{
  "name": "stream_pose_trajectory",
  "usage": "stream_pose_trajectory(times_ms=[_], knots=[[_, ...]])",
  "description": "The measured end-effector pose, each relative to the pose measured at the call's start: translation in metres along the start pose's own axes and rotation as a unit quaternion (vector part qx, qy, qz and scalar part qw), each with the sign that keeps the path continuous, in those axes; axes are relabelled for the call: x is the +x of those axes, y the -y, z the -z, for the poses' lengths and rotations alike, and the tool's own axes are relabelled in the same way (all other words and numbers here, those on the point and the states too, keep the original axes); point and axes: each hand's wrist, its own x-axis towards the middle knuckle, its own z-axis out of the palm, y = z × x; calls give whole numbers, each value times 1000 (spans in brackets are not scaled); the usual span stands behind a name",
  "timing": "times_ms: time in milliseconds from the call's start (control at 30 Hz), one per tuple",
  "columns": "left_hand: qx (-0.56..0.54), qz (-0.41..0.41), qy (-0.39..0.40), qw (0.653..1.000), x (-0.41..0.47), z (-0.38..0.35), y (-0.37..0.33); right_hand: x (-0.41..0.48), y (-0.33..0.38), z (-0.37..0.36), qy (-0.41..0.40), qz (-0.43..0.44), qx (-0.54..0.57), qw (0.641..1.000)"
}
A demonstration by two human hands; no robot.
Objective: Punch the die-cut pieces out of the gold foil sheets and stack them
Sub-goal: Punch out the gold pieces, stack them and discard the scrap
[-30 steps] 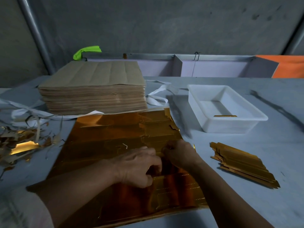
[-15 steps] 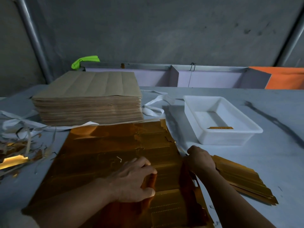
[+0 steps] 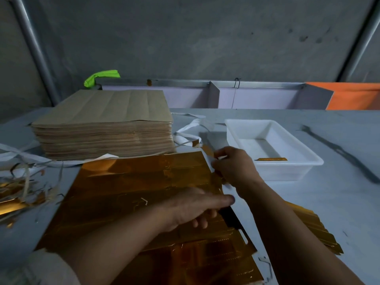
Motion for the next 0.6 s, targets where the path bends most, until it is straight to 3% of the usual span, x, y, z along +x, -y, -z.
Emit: stream_pose_trajectory(times_ms=[67, 233, 433, 500, 600], knots=[[-80, 4, 30, 996, -1, -1, -9, -1, 10, 0, 8, 8, 24, 1000], [-172, 4, 13, 985, -7, 5, -22, -10, 17, 1, 35, 14, 94, 995], [-240, -5, -116, 964, -13, 36, -35, -16, 7, 9, 1, -59, 162, 985], [-270, -14, -148, 951, -15, 46, -40, -19, -2, 10, 33, -89, 140, 986], [-314, -35, -180, 931, -17, 58, -47, -28, -16, 4, 166, -115, 88, 976]])
